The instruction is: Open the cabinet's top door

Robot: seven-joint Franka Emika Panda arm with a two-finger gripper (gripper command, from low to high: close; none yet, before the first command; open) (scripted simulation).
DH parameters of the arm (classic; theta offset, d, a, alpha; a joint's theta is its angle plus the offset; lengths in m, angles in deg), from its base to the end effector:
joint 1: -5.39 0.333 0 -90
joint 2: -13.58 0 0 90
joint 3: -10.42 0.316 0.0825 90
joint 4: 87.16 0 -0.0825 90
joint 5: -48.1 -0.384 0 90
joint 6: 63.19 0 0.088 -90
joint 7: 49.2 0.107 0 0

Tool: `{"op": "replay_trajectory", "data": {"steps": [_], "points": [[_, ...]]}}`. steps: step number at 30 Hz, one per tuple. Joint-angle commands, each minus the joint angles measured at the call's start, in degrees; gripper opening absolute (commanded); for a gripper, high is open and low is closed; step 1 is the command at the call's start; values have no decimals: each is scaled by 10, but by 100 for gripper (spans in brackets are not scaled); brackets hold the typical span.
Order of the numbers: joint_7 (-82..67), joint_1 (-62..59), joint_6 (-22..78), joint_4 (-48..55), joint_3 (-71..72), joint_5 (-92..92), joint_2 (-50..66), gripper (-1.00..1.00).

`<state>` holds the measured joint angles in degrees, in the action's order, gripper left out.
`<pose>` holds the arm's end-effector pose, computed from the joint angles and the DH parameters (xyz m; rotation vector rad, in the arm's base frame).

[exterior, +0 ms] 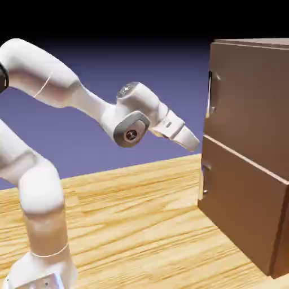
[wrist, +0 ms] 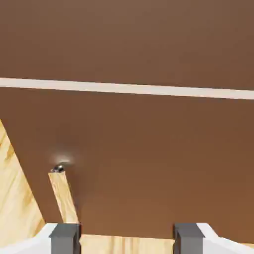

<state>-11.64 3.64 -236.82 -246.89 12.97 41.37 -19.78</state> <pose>0.3914 -0.0028 0.4726 -2.4530 0.9645 -1.0728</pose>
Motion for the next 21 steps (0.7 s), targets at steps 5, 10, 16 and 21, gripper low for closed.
{"op": "replay_trajectory", "data": {"steps": [5, 10, 16, 21], "points": [[-91, -45, 7, 24, 47, -125, -13, 0], [-182, -90, 14, 47, 94, -249, -26, 0], [-290, -144, 22, 75, 151, -399, -42, 0], [-381, -189, 29, 99, 198, -523, -55, 0]]}}
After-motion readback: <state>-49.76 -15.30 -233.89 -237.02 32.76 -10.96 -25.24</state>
